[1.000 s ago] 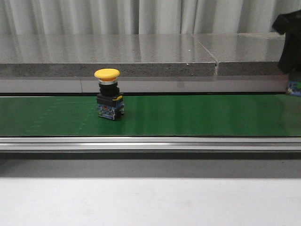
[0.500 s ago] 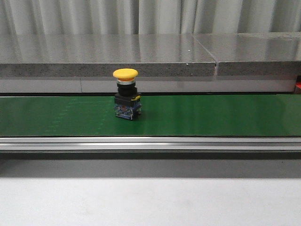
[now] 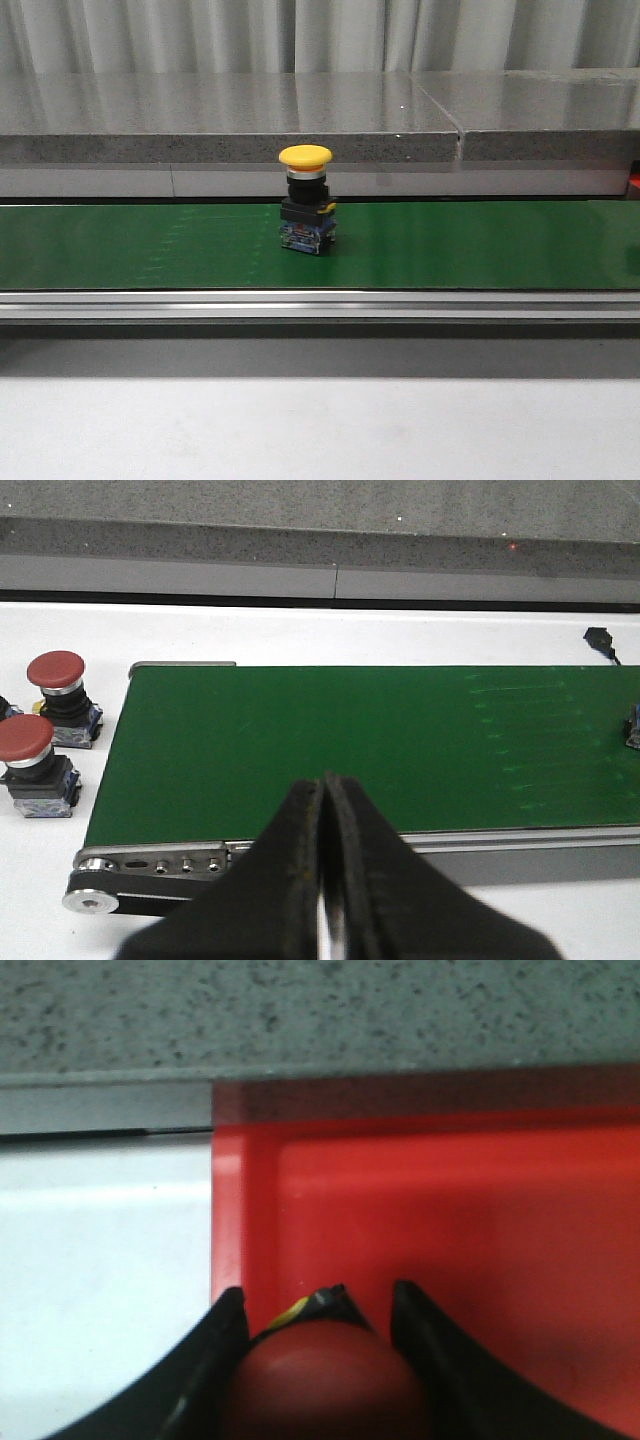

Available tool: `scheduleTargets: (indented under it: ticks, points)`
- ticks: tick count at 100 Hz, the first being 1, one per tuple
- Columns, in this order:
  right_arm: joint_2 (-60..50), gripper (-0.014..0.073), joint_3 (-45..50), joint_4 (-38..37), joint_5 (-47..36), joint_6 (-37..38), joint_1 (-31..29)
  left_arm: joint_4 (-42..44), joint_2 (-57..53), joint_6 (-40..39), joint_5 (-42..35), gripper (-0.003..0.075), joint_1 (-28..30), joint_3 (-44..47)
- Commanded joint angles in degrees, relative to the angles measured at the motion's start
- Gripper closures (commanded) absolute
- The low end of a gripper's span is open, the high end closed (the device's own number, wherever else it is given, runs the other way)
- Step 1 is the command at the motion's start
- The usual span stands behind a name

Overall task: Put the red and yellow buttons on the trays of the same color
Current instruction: 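Lower the red button into the red tray and open the right gripper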

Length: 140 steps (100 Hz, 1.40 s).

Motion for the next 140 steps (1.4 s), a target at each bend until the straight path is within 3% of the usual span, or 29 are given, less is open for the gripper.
scheduleTargets:
  ticks: [1,64,73,90,97,140]
  points:
    - [-2.2,0.0412,-3.0,0.2,-3.0,-0.7,-0.8,-0.5,0.1,0.0,-4.6,0.0739,-0.5,-1.4]
    - [1.7,0.0404,-3.3,0.2,-2.3,-0.7,-1.1,-0.5,0.1,0.0,-4.6,0.0739,-0.5,-1.4]
    - [1.7,0.0340,-3.3,0.2,-2.1,-0.7,-1.1,-0.5,0.1,0.0,-4.6,0.0739,-0.5,-1.4]
    - [1.6,0.0061,-3.3,0.2,-2.0,-0.7,-1.1,-0.5,0.1,0.0,-4.6,0.0739,-0.5,-1.4]
    - [1.3,-0.0009,-3.3,0.1,-2.2,-0.7,-1.1,-0.5,0.1,0.0,-4.6,0.0739,-0.5,-1.4]
    - [-3.9,-0.0029,-8.9,0.2,4.2,-0.7,-1.1,-0.5,0.1,0.0,-4.6,0.0739,-0.5,-1.4]
